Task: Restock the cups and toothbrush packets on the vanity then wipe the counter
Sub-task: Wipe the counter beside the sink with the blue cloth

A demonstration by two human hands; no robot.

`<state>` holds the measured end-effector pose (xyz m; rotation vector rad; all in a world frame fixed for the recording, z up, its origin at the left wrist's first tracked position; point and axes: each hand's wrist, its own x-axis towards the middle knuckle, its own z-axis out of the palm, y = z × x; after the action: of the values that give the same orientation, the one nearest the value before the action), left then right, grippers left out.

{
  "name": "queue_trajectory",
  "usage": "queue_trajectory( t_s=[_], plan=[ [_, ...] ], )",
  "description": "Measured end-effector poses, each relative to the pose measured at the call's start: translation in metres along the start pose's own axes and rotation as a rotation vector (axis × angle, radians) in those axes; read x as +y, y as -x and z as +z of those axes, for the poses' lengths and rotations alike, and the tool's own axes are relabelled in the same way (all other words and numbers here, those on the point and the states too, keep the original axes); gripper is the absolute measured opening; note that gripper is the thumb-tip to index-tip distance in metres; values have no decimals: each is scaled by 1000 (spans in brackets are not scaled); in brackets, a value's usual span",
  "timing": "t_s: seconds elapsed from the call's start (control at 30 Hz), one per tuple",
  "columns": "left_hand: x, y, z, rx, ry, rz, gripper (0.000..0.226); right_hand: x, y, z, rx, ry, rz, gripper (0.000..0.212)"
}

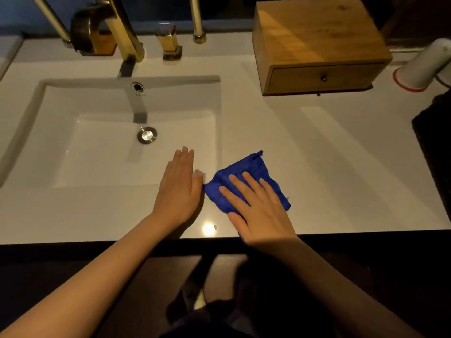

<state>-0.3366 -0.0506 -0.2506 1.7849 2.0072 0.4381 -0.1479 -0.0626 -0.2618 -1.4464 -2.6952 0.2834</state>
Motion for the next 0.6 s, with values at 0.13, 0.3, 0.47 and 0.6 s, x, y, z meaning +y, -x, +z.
queue_trajectory(
  t_s=[0.13,0.3,0.47,0.6],
  plan=[
    [-41,16,-26,61,-190,-24,64,-44,10,6,7,19,68,51],
    [-79,38,-37,61,-367,-127,73,-95,10,19,135,-73,115,40],
    [-82,43,-31,82,-371,-142,76,-50,0,-20,493,-321,223,37],
    [-83,44,-31,90,-371,-136,75,44,-31,-44,299,-298,368,41]
  ],
)
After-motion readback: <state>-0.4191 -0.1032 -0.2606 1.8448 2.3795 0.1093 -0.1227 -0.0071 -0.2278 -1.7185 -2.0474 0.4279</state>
